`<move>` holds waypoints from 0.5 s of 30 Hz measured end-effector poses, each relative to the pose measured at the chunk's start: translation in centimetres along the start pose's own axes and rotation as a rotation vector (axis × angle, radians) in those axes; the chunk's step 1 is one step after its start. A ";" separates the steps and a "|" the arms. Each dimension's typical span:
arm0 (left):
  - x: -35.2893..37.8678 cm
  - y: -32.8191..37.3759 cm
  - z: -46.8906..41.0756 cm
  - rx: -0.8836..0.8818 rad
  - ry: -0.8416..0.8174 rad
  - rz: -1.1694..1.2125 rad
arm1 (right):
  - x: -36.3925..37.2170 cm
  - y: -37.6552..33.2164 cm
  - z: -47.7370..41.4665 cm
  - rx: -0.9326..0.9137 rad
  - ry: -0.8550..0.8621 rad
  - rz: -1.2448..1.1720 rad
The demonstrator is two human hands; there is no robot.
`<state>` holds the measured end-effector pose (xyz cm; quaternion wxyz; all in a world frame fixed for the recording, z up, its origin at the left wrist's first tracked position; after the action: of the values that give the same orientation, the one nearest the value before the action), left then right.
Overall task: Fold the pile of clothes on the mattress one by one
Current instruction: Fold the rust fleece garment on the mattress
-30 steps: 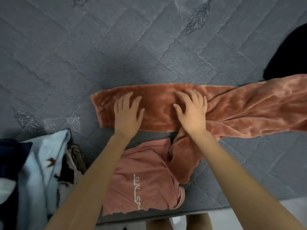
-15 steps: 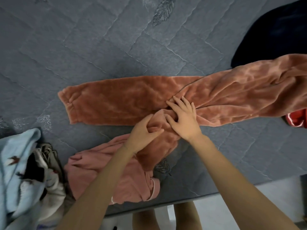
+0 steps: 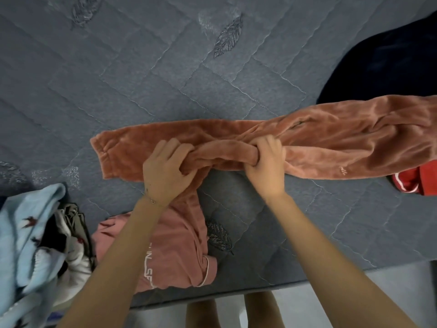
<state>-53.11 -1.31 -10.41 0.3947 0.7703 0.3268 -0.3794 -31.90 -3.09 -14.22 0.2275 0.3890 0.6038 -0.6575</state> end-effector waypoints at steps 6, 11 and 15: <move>7.1 -1.5 7.0 -0.411 -1.022 0.301 | 5.2 4.8 5.2 0.232 -0.849 0.166; 6.3 -3.2 5.6 -0.412 -0.531 -0.021 | 2.9 6.4 2.4 0.324 -0.361 -0.028; 9.1 -4.8 7.4 -0.711 -0.827 -0.079 | 1.9 7.1 1.1 0.349 -0.306 0.064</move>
<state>-54.88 -3.54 -22.78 0.7117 0.3632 0.2813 -0.5315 -27.85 -5.00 -20.17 0.2664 0.3373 0.4267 -0.7958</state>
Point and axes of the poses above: each hand's wrist, its own z-axis away from the middle knuckle, its own x-axis out of the palm, y = z × x, the point moved 7 cm from there along -z, towards the middle knuckle, and after that the axes turned 1 degree about y, right-handed, at the moved point
